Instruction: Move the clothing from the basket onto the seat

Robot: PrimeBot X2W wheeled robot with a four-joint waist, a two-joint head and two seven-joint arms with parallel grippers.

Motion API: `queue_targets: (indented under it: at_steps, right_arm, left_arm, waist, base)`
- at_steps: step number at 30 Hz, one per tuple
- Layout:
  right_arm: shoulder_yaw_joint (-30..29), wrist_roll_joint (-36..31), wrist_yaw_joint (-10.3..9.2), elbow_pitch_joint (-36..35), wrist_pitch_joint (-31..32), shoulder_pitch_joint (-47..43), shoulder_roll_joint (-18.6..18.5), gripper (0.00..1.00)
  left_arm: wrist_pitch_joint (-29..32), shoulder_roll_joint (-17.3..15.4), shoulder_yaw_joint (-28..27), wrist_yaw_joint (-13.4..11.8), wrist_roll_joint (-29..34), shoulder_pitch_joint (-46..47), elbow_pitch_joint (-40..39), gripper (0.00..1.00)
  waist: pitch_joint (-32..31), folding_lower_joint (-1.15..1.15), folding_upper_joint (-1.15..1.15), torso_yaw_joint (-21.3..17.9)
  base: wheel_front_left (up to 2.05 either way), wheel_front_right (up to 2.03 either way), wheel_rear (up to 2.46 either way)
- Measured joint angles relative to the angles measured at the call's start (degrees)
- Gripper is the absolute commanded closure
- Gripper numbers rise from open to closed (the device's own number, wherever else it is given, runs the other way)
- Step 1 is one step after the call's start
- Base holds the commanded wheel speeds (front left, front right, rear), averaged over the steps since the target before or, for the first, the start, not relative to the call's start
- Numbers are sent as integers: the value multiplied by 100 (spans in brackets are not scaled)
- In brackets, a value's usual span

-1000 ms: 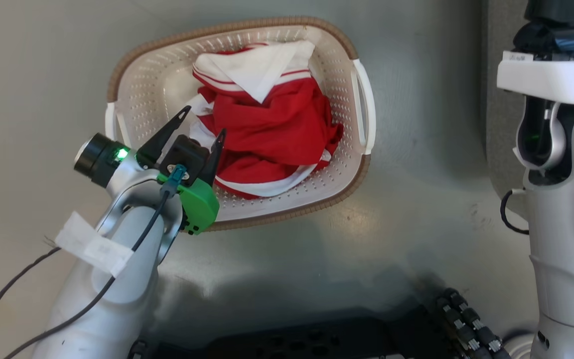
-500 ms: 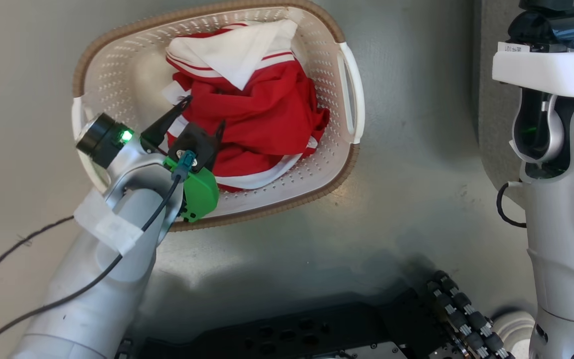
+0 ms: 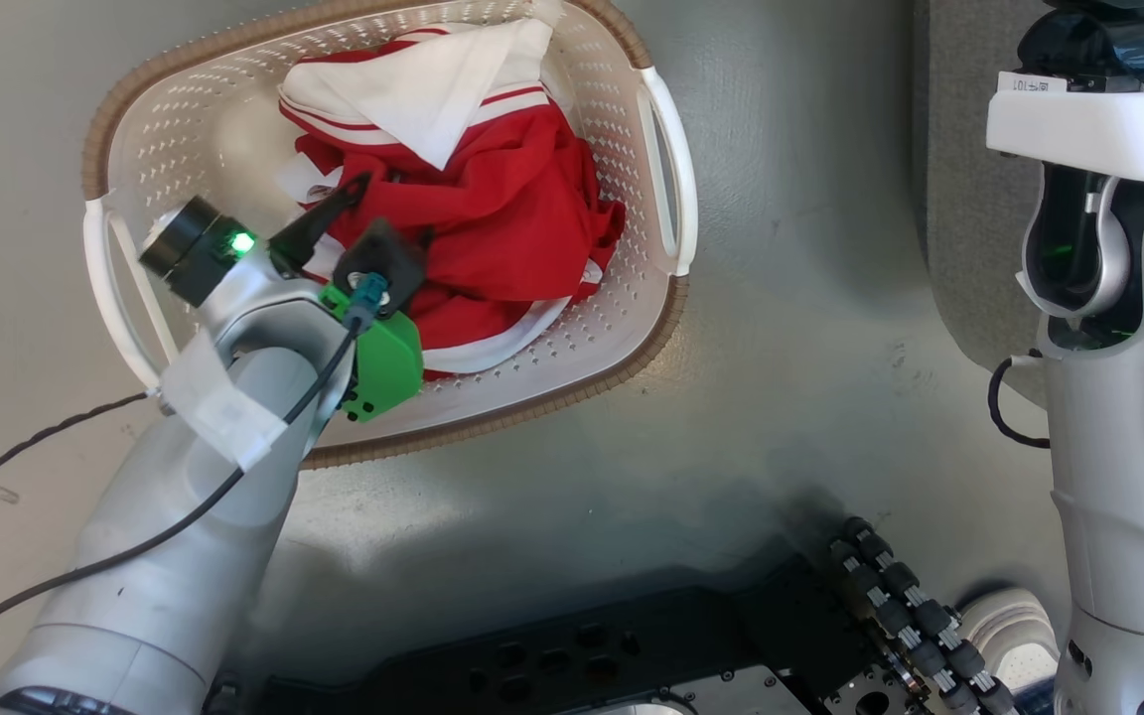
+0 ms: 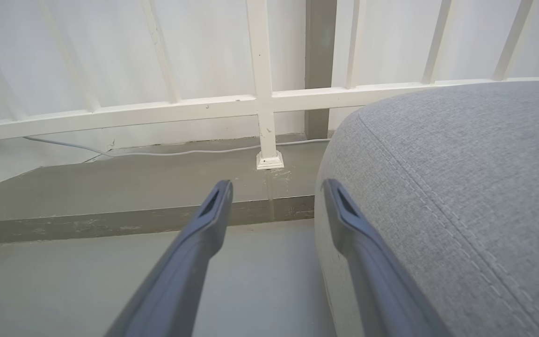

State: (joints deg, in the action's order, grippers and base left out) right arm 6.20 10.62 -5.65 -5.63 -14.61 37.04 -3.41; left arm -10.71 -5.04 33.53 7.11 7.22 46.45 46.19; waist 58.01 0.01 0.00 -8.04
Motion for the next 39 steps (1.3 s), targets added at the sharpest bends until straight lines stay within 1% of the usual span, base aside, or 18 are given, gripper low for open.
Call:
queue_targets:
  at_steps: [1, 2, 3, 4, 5, 8, 11, 24, 33, 35, 39]
  right_arm:
    - [-8, 0, -1, 1, 0, 0, 0, 0]
    - [-8, 0, -1, 3, 0, 0, 1, 0]
    - [-8, 0, -8, 7, 0, 0, 1, 0]
    - [-8, 0, -8, 11, 0, 0, 1, 0]
    - [-9, 0, -9, 14, 0, 1, 1, 0]
    - [-23, -1, -51, 35, 0, 1, 2, 0]
    - [-74, -5, -52, 71, 0, 1, 1, 0]
    - [-93, -111, -48, 481, 0, -27, 2, 0]
    - [-144, -207, 80, 920, 0, -266, 2, 0]
    - [-165, -207, 110, 987, 0, -283, 2, 0]
    - [-232, -209, 159, 1152, 0, -461, 1, 0]
  left_arm:
    - [-1, 16, 31, 0, -8, 28, 25, 1]
    - [-3, 27, 68, 0, -40, 59, 62, 21]
    - [-20, 37, 158, 0, -121, 92, 142, 64]
    - [-25, 36, 182, 0, -168, 101, 168, 84]
    - [-57, 38, 204, 0, -196, 111, 188, 100]
    - [-112, 53, 299, 0, -222, 165, 271, 100]
    - [-185, 76, 332, 1, -332, 174, 311, 100]
    - [-354, 231, 97, 1, -1018, 173, 281, 100]
    - [-372, 277, -2, 1, -1505, 164, 90, 100]
    - [-371, 279, -41, 1, -1691, 163, -31, 100]
    - [-372, 291, -75, 1, -1820, 164, -283, 100]
  waist:
    - [6, 0, 0, -9]
    - [10, 0, 0, -17]
    - [14, 0, 0, -28]
    - [14, 0, 0, -32]
    - [13, 0, 0, -34]
    - [0, 0, 0, -33]
    - [-46, 0, 0, -12]
    - [-485, 0, 0, 198]
    - [-1055, -1, 0, 424]
    - [-1203, 0, 0, 479]
    - [-1507, -1, 0, 591]
  base:
    - [0, 0, 0]
    - [0, 0, 0]
    - [0, 0, 0]
    - [0, 0, 0]
    - [0, 0, 0]
    - [0, 0, 0]
    - [0, 0, 0]
    - [0, 0, 0]
    - [0, 0, 0]
    - [0, 0, 0]
    - [0, 0, 0]
